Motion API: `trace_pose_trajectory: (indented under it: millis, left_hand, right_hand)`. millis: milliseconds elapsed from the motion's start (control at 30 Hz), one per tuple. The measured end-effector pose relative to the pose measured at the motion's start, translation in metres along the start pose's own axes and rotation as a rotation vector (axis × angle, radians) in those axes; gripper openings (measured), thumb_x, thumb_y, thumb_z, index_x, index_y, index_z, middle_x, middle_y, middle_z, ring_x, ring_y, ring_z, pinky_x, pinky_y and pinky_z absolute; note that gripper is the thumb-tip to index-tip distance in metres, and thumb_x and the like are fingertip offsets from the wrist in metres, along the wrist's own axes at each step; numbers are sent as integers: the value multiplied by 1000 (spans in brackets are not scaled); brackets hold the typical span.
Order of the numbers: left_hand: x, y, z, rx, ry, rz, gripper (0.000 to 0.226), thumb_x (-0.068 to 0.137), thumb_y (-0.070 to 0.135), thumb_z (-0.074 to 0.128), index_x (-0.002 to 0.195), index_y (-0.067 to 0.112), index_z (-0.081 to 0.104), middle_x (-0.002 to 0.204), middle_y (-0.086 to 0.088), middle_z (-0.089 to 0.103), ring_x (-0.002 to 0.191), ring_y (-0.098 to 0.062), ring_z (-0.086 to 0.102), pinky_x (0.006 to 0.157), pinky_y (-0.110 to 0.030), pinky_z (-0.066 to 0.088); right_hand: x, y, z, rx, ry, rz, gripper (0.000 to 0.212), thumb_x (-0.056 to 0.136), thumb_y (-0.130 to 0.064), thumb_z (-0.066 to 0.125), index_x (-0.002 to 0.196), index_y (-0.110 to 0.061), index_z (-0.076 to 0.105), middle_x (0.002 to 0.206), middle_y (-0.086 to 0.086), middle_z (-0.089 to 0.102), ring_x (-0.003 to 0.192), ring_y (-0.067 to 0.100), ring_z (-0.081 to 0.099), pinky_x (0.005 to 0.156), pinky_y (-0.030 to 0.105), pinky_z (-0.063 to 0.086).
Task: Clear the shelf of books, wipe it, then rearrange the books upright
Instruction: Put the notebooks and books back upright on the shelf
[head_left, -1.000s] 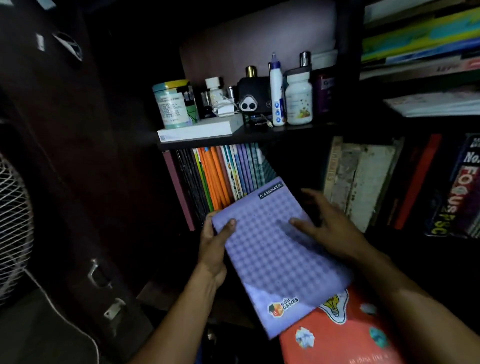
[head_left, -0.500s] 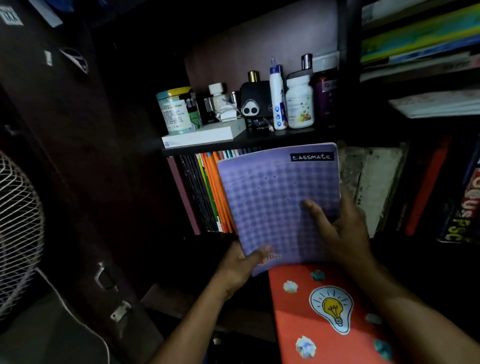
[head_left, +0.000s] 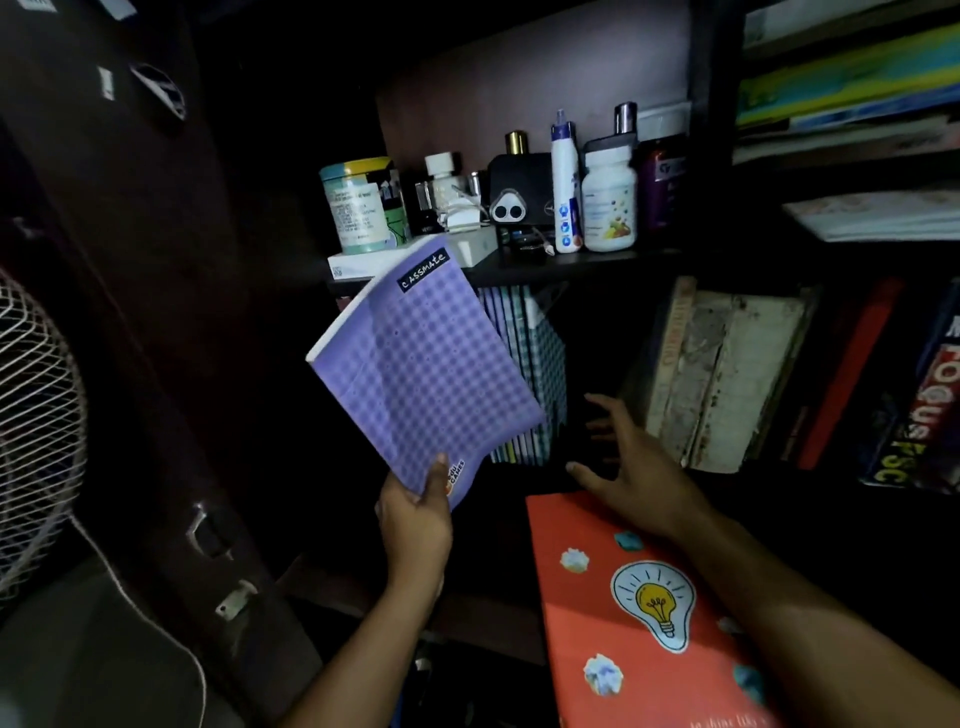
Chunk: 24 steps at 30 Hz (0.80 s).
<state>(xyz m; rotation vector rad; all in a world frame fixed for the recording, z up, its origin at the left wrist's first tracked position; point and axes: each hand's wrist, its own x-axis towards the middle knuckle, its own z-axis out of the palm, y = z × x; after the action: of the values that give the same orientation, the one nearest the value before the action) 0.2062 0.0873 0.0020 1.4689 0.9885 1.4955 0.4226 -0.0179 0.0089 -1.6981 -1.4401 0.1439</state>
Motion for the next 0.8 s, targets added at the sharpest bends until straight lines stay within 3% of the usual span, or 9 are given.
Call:
trace_pose_trajectory:
  millis: [100,200,267,433,600,800]
  left_hand:
    - [3,4,0,36,53,-13,54,96,29,66,143,9,50,138,-2,58,126,-20,55,105,-33,44]
    - [5,5,1,34,86,-40,54,97,30,66,144,8,51,139,-7,59,128,-27,56,110,-44,46]
    - [8,7,2,19,122,-69,53,99,26,62,147,8,48,141,-9,57,130,-29,54,108,-38,43]
    - [9,2,5,-30,168,-116,51,103,19,56,151,9,42,143,-10,54,130,-30,52,99,-28,39]
    - [11,-3,5,-31,167,-90,51,103,17,55,152,11,39,146,-8,51,132,-28,50,103,-28,38]
    - [9,-2,5,-70,144,-87,55,102,18,58,153,14,38,139,4,50,133,-27,50,112,-44,42]
  right_hand:
    - [1,4,6,-101,-67,28,89,88,-47,72,155,-35,15,153,0,45,134,11,47,104,27,39]
    - [20,1,8,-122,-36,139,94,86,-41,75,156,-26,15,150,12,48,131,27,53,104,32,44]
    - [43,-7,12,-53,18,180,95,86,-29,77,157,-18,15,147,16,50,129,31,54,100,26,40]
    - [64,-19,55,145,138,154,109,80,-36,84,160,-18,12,158,12,37,141,27,41,113,36,36]
    - [64,-4,69,218,219,153,106,77,-49,83,159,-32,17,155,5,43,139,24,44,112,47,42]
    - [64,-3,62,254,237,145,98,81,-38,83,158,-31,22,154,2,45,139,19,45,113,43,41]
